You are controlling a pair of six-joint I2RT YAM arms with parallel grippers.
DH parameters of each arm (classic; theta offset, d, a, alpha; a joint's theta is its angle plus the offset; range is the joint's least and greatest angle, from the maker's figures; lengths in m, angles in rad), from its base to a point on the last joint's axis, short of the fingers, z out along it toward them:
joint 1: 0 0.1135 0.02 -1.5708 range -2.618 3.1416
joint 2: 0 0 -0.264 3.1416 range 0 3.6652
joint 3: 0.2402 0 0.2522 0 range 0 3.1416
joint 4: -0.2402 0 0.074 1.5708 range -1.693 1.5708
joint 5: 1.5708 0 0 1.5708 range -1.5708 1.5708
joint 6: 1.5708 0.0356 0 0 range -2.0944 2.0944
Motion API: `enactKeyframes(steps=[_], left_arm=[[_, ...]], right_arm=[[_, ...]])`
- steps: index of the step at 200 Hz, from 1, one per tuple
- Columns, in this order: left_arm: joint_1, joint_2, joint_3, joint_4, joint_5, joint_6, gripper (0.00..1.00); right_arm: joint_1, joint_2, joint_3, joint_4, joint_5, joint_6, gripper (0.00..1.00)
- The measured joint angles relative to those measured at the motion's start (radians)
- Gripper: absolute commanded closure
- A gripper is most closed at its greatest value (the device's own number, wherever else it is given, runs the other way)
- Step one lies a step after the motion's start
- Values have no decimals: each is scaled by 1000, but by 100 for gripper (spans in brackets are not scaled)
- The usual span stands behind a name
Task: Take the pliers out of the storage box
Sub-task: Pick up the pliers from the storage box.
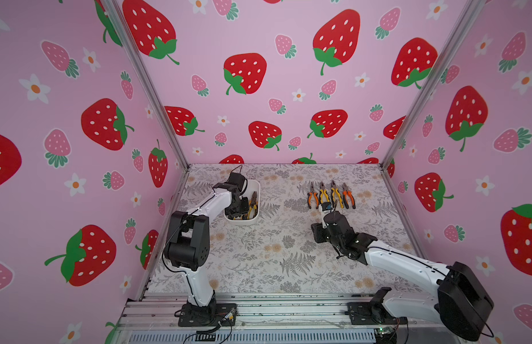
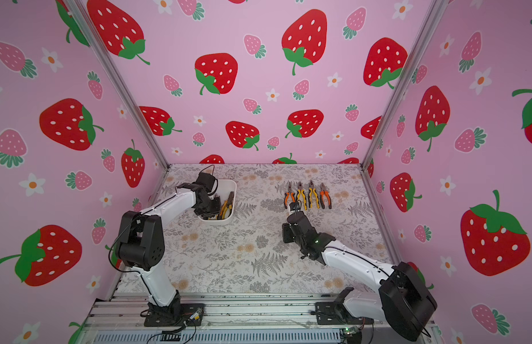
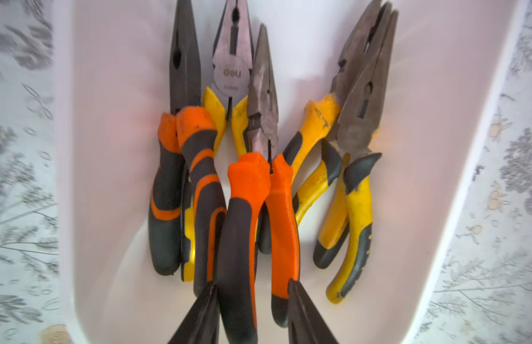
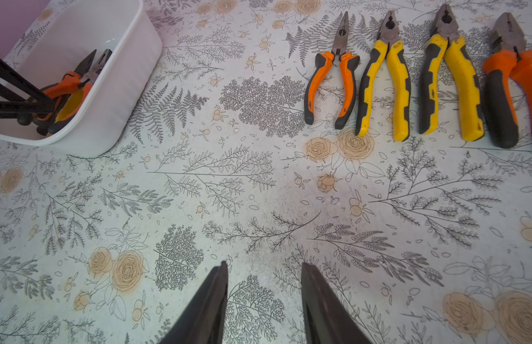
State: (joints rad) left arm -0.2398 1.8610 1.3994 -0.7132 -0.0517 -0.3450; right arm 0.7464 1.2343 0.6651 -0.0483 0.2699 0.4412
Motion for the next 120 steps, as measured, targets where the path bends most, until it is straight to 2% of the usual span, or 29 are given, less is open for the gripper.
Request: enactKeyframes(steps=[28,54,94,120], left_arm=[[-77,71,106,-86,-165,48,63],[-111,124,146,-143,-281,79,65],[-109,180,151,-180,-359,107,69],[-109,190,151,-183,-369,114,79]], right_arm=[[0,0,0,0,0,0,55],[0,-2,0,0,0,0,55],[0,-8,0,0,0,0,55],[0,-8,0,0,0,0,55]])
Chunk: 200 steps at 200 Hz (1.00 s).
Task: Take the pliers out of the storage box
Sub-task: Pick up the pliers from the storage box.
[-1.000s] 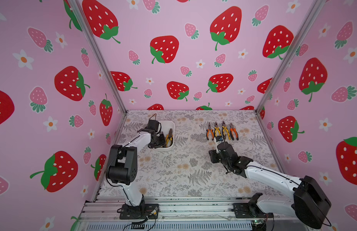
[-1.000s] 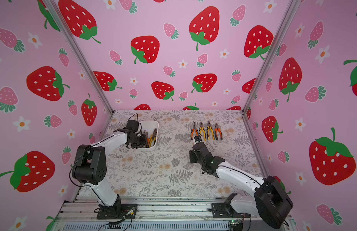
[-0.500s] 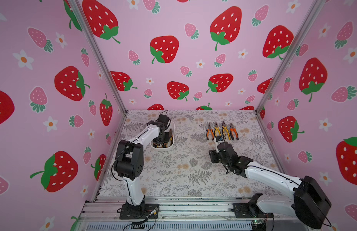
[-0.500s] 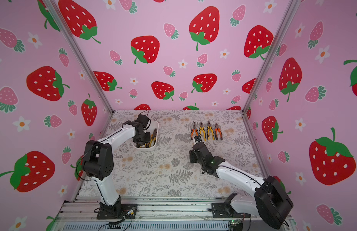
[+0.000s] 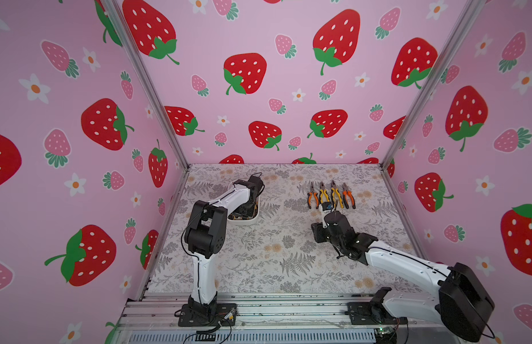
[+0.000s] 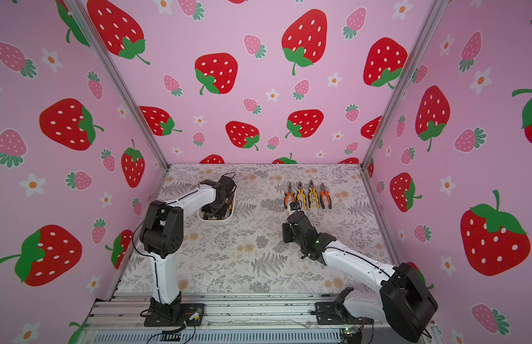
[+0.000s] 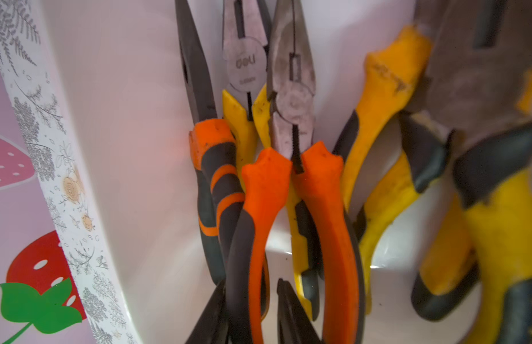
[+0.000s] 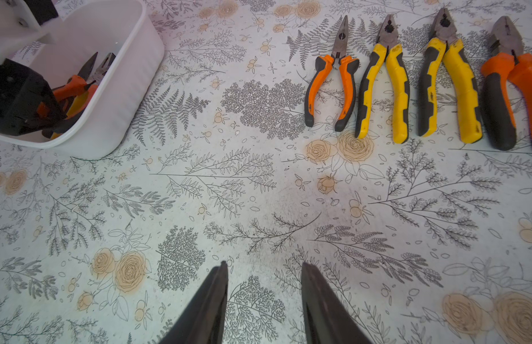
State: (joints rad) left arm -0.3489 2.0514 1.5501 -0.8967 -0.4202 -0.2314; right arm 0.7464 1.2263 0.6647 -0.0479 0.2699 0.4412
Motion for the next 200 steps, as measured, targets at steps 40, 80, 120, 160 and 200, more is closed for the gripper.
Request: enactKeyframes(steps=[40,80,120,160,200], left_arm=[[3,-2,2,8,-21,-11,100],[1,-5,2,7,-25,-8,100],[-3,-82,-5,3,-26,-8,100],[-9,-299,-72,38,-49,-34,100],[-75,-608,-372,208,-52,-99,100]], right_arm=[[0,-2,0,0,0,0,55],[0,-2,0,0,0,0,55],[0,-2,0,0,0,0,55],[0,-2,0,0,0,0,55],[0,-1,0,-1,-1,0,54]])
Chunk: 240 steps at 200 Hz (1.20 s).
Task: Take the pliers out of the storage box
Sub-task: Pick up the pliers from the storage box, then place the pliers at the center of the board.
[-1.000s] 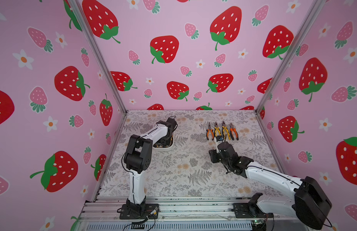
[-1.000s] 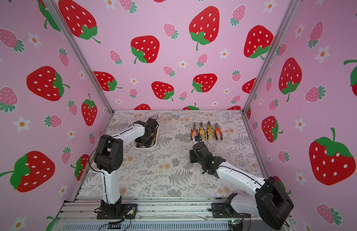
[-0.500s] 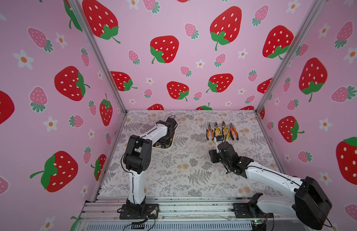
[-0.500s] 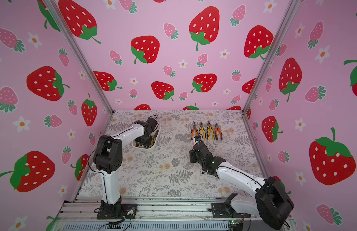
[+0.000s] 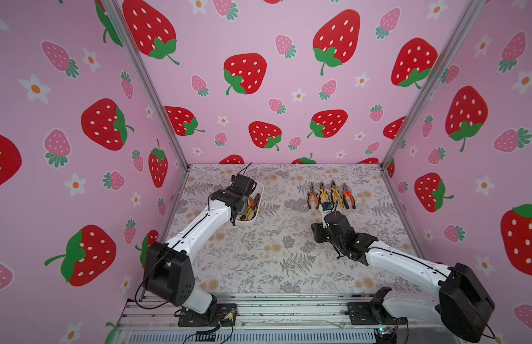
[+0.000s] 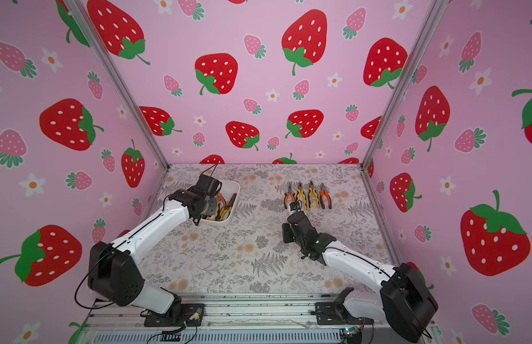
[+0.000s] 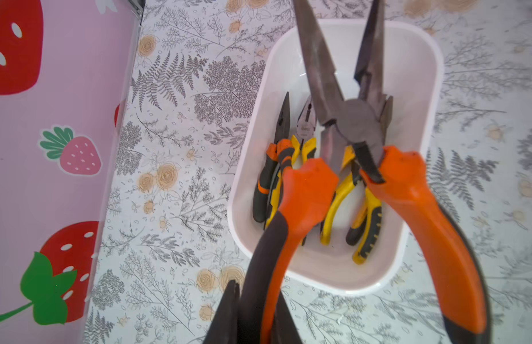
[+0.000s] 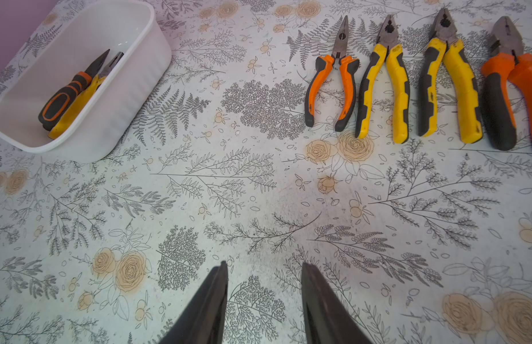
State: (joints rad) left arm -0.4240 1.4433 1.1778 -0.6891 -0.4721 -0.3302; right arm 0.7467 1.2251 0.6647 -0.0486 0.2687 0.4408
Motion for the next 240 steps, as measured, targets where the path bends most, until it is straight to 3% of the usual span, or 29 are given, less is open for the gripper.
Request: enactKeyframes(steps=[41,81,138,179,240], left_arm=[[-100,-318,-420,258,95,-106,100],[-117,-451,-606,387,154,-206,100],[-198,-552,-703,479,166,-242,100],[-259,-545,-705,506,137,-241,100],[-290,-498,-705,506,105,-234,100]], right_arm=[[10,20,12,-6,-3,-4,54],[46,99,109,-55,-39,-3,55],[138,248,324,-159,-173,70,53],[164,327,526,-250,-245,138,55],[246,460,600,-330,-277,187,56]])
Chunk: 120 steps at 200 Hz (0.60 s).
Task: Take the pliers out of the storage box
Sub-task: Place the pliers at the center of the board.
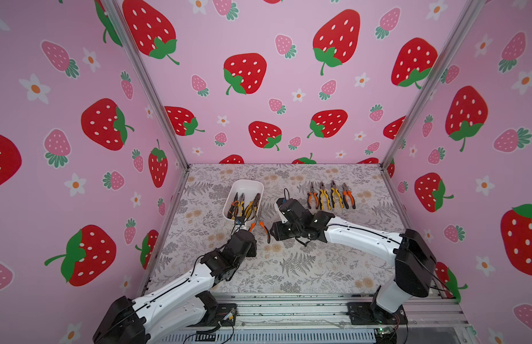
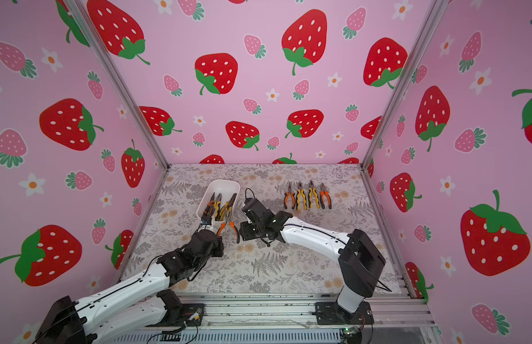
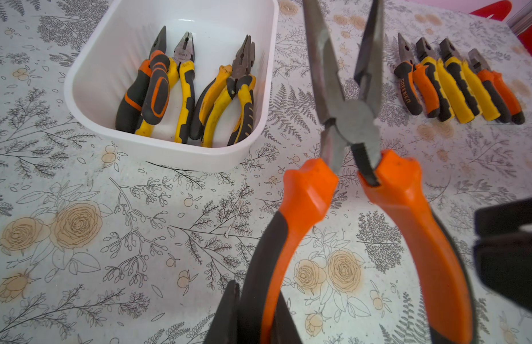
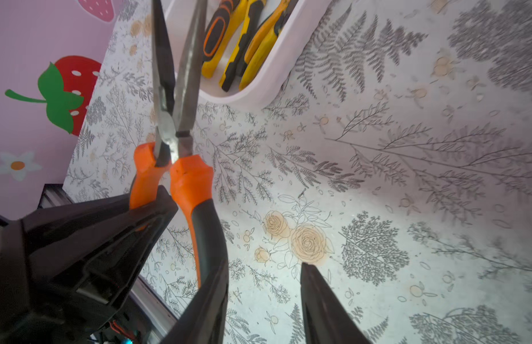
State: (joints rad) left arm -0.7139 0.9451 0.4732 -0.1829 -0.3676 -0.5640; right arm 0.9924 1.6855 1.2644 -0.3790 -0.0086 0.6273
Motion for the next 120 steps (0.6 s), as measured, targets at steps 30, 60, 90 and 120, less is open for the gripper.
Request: enactKeyframes(steps=[30,60,90,120], left_arm=[[-1,0,0,0,-8,3,100],[-3,0,0,0,-14,3,100],[-5,0,0,0,-17,3,100],[-5,0,0,0,-17,3,100]], right_arm=[[24,61,35,-14,-12,10,56],[35,93,67,-14,-21,15,56],[39,103,77,-13,-25,16,56],[40,96,91,-48,42,13,51]])
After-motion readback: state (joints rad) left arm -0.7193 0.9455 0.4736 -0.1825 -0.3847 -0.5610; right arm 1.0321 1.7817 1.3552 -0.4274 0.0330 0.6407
